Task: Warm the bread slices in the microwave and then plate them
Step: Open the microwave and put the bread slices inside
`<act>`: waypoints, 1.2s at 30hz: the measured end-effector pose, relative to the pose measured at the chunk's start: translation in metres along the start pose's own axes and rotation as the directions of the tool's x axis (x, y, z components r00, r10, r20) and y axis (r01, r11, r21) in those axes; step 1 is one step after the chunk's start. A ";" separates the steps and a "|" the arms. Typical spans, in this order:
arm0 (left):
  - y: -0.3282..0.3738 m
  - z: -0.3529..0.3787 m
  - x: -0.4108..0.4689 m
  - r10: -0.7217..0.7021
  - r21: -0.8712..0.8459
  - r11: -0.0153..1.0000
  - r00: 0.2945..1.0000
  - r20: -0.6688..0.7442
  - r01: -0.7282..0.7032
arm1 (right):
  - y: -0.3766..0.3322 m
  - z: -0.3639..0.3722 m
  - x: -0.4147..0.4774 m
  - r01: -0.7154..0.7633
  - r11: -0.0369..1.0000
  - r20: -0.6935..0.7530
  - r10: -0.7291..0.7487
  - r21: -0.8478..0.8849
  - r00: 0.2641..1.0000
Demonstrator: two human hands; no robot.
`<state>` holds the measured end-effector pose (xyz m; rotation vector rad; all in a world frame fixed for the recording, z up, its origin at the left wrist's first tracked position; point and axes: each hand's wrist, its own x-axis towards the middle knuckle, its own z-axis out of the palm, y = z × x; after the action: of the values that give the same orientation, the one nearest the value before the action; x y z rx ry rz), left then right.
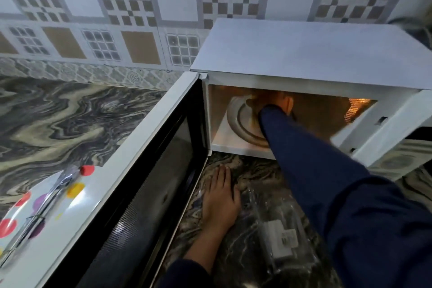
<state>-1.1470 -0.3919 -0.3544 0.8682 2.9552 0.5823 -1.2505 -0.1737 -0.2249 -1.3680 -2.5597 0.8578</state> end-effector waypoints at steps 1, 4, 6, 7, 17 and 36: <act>0.000 0.001 0.000 -0.004 -0.004 1.000 1.000 -0.003 0.004 | 0.002 0.010 0.013 -0.020 0.999 -0.040 0.018 -0.033 0.999; 0.000 0.003 0.000 0.004 -0.032 0.999 1.000 -0.023 -0.004 | -0.008 0.002 -0.014 0.026 0.995 -0.017 -0.028 -0.097 0.999; 0.000 0.002 0.000 0.004 -0.046 0.999 0.999 -0.039 -0.006 | -0.015 -0.008 -0.039 0.053 0.990 0.038 -0.049 -0.133 0.998; 0.000 0.001 -0.001 0.004 -0.055 0.998 0.999 -0.049 -0.007 | -0.015 -0.010 -0.041 0.045 0.990 0.066 -0.037 -0.137 0.997; 0.002 0.000 -0.002 0.008 -0.083 0.996 0.999 -0.052 -0.012 | -0.001 -0.012 -0.056 0.354 0.784 0.053 -0.383 -0.509 0.922; 0.001 0.001 -0.001 -0.001 -0.095 0.995 1.000 -0.028 -0.002 | 0.002 0.004 -0.043 0.321 0.832 0.036 -0.342 -0.452 0.939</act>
<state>-1.1452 -0.3916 -0.3552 0.8597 2.9236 0.7342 -1.2256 -0.2088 -0.2221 -0.9484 -2.9504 0.1686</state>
